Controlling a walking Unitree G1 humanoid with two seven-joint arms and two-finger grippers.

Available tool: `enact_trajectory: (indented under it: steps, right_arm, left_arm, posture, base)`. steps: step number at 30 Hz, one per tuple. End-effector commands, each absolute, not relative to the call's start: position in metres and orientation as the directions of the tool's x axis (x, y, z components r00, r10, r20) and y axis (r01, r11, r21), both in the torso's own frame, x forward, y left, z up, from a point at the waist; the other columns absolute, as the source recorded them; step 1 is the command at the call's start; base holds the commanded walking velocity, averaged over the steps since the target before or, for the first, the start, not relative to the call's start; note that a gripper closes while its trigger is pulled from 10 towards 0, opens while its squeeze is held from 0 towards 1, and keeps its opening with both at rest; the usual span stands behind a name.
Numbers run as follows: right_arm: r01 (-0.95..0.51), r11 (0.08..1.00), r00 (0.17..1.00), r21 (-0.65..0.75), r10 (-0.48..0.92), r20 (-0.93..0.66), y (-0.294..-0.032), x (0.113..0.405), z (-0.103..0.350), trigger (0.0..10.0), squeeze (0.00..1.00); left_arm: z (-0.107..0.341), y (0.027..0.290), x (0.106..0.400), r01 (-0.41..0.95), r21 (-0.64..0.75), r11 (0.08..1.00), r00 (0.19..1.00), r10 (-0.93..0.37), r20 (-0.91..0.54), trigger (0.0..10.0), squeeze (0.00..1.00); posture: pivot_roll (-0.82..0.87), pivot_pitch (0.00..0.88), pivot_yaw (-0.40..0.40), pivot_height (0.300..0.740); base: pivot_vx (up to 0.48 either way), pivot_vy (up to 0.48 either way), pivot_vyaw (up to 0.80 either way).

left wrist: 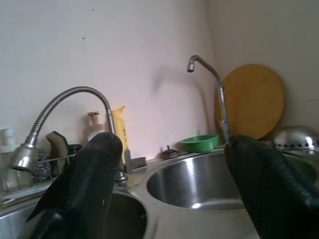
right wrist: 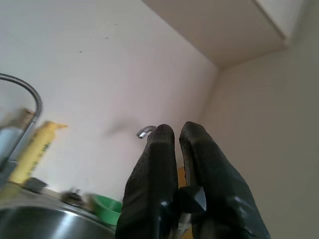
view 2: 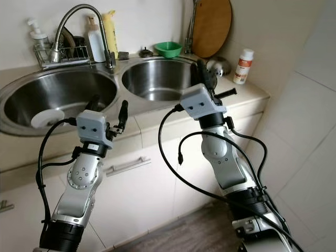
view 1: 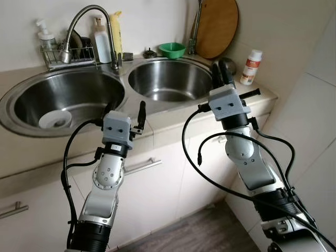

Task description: Kitchen organization

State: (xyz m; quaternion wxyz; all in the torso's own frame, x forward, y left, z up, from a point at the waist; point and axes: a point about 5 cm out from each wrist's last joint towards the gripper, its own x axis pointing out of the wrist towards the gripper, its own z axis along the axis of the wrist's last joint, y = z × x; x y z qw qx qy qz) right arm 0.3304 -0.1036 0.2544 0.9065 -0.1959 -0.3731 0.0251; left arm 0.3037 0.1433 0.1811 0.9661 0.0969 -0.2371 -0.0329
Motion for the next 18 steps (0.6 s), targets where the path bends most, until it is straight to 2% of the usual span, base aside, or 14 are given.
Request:
enact_trajectory:
  steps: [1,6,9,12,15,16,18]
  right_arm:
    - [0.030,0.944,0.757,-0.330,0.194,0.624,-0.104,0.336,0.252,10.0,0.00]
    - [-0.049,0.956,0.805,-0.290,0.210,0.555,-0.103,0.343,0.244,10.0,0.00]
    - [-0.089,0.958,0.845,-0.272,0.217,0.489,-0.103,0.350,0.237,10.0,0.00]
    - [-0.141,0.954,0.878,-0.263,0.244,0.412,-0.100,0.358,0.227,10.0,0.00]
    - [-0.175,0.974,0.905,-0.147,0.218,0.364,-0.103,0.365,0.221,10.0,0.00]
    - [-0.175,0.974,0.905,-0.147,0.218,0.364,-0.103,0.365,0.221,10.0,0.00]
    - [-0.185,0.974,0.916,-0.128,0.218,0.338,-0.105,0.371,0.218,10.0,0.00]
  left_arm:
    - [0.187,0.144,0.304,0.011,0.203,0.979,0.880,-0.106,0.464,10.0,0.00]
    - [0.190,0.143,0.303,0.009,0.209,0.978,0.874,-0.109,0.473,10.0,0.00]
    - [0.193,0.142,0.303,-0.016,0.231,0.973,0.866,-0.102,0.490,10.0,0.00]
    - [0.195,0.142,0.303,-0.022,0.235,0.972,0.866,-0.099,0.491,10.0,0.00]
    - [0.195,0.140,0.304,-0.018,0.242,0.970,0.865,-0.105,0.490,10.0,0.00]
    - [0.195,0.140,0.304,-0.018,0.242,0.970,0.865,-0.105,0.490,10.0,0.00]
    - [0.195,0.139,0.304,-0.017,0.245,0.969,0.865,-0.109,0.490,10.0,0.00]
  posture:
    - [0.06,0.000,-0.029,0.740]
    - [0.07,0.000,-0.033,0.740]
    - [0.07,0.000,-0.036,0.740]
    - [0.08,0.000,-0.034,0.740]
    - [0.08,0.000,-0.033,0.740]
    - [0.08,0.000,-0.033,0.740]
    - [0.08,0.000,-0.035,0.740]
  base:
    - [0.435,0.000,0.00]
    - [0.391,0.000,0.00]
    - [0.000,0.000,0.29]
    - [0.000,0.000,0.80]
    - [0.000,0.000,0.80]
    - [0.000,0.000,0.80]
    - [0.000,0.000,0.00]
